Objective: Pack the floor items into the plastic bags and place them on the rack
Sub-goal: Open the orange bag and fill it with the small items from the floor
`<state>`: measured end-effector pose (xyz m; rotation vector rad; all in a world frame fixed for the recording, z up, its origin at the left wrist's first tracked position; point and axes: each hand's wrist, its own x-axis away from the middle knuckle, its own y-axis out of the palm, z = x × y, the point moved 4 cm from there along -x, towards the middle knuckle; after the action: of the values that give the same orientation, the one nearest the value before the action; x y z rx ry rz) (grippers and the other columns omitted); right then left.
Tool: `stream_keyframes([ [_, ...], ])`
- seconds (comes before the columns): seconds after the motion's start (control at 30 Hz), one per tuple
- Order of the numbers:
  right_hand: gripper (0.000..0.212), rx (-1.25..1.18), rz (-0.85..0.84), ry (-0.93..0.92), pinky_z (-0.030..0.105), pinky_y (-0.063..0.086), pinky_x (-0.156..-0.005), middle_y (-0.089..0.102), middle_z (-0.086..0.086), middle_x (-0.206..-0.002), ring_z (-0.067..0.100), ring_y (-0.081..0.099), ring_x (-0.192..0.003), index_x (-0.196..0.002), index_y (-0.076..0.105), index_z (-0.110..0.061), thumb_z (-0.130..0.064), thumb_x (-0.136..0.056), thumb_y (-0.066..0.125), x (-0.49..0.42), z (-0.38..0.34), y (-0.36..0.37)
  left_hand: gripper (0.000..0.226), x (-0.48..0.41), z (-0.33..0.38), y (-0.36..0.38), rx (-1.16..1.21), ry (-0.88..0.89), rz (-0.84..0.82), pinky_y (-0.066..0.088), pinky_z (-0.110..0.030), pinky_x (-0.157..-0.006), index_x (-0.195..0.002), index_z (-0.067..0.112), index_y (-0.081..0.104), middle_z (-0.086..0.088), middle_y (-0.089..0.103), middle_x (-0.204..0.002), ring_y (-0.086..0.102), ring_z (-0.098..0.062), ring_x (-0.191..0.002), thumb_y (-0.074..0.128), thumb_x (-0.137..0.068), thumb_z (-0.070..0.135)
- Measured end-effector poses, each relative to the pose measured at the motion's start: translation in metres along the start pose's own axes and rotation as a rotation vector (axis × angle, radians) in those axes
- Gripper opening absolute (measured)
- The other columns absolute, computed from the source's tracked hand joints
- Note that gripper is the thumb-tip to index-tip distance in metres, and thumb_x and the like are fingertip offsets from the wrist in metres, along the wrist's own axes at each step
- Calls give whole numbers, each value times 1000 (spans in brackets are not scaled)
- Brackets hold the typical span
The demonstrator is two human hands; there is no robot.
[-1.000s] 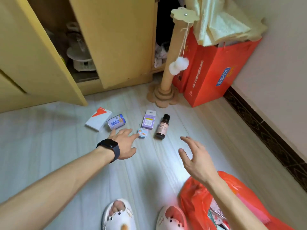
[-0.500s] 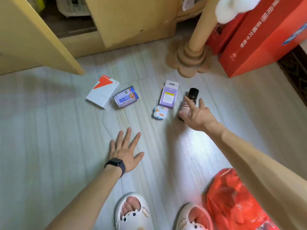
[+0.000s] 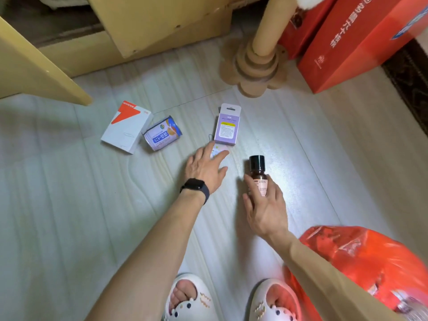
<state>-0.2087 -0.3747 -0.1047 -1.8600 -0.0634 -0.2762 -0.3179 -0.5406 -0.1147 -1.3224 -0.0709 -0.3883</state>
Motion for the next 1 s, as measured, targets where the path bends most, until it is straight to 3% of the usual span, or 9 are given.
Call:
stream_keyframes([
  [0.13, 53, 58, -46, 27, 46, 50, -81, 48, 14, -134, 33, 50, -101, -149, 36, -42, -42, -98, 51, 52, 5, 0, 18, 56, -5, 11, 228, -200, 96, 41, -32, -84, -110, 37, 62, 10, 44, -137, 39, -27, -109, 57, -94, 32],
  [0.27, 54, 39, -249, 75, 43, 52, -76, 42, 12, -127, 29, 50, -94, -148, 18, -53, -39, -101, 39, 87, 5, 2, 33, 114, -28, 21, 212, -211, 8, 41, -31, -92, -124, 38, 57, 13, 44, -140, 41, -26, -109, 61, -93, 25],
  [0.4, 53, -492, -398, 232, 38, 53, -87, 57, 12, -114, 25, 63, -84, -148, 29, -47, -36, -99, 45, 105, -10, -29, 43, 160, -61, 17, 200, -358, -145, 39, -35, -100, -130, 30, 52, 5, 43, -139, 48, -31, -112, 62, -89, 19],
  [0.5, 52, -868, -300, 222, 41, 59, -76, 63, 3, -114, 18, 66, -81, -140, 41, -52, -23, -99, 52, 138, -16, -79, 37, 186, -79, 0, 188, -411, -205, 45, -32, -94, -116, 28, 60, 1, 48, -129, 52, -30, -108, 61, -81, 14],
  [0.6, 58, -1097, -205, 207, 29, 59, -67, 68, -7, -116, 14, 71, -91, -135, 44, -59, -18, -97, 59, 177, 3, -120, 37, 194, -81, -33, 286, -429, -153, 47, -33, -91, -110, 29, 61, 1, 48, -126, 55, -30, -106, 66, -77, 15],
  [0.73, 69, -1484, -98, 383, 43, 56, -76, 72, 5, -112, 35, 71, -94, -138, 44, -55, -21, -83, 70, 227, 55, -160, 39, 173, -39, -99, 326, -254, -60, 44, -32, -94, -109, 28, 64, -1, 50, -122, 58, -30, -105, 71, -74, 15],
  [0.8, 55, -1428, 26, 512, 43, 54, -76, 72, 6, -110, 38, 72, -91, -135, 51, -46, -25, -87, 66, 248, 90, -170, 41, 158, 0, -135, 299, -101, -33, 42, -31, -96, -110, 29, 64, -1, 48, -124, 55, -25, -112, 72, -73, 15],
  [0.9, 16, -1305, 121, 689, 40, 54, -67, 66, 12, -87, 27, 71, -70, -109, 67, -22, -26, -95, 59, 277, 137, -170, 42, 139, 67, -187, 231, 119, -11, 40, -32, -98, -114, 30, 64, -4, 46, -132, 45, -21, -126, 72, -75, 17],
  [1.0, 16, -1230, 128, 850, 31, 52, -52, 63, 8, -70, 21, 65, -56, -96, 67, -12, -24, -93, 57, 303, 170, -159, 35, 136, 140, -226, 149, 351, -9, 40, -29, -83, -113, 30, 64, 0, 58, -106, 53, -22, -109, 70, -80, 23],
])
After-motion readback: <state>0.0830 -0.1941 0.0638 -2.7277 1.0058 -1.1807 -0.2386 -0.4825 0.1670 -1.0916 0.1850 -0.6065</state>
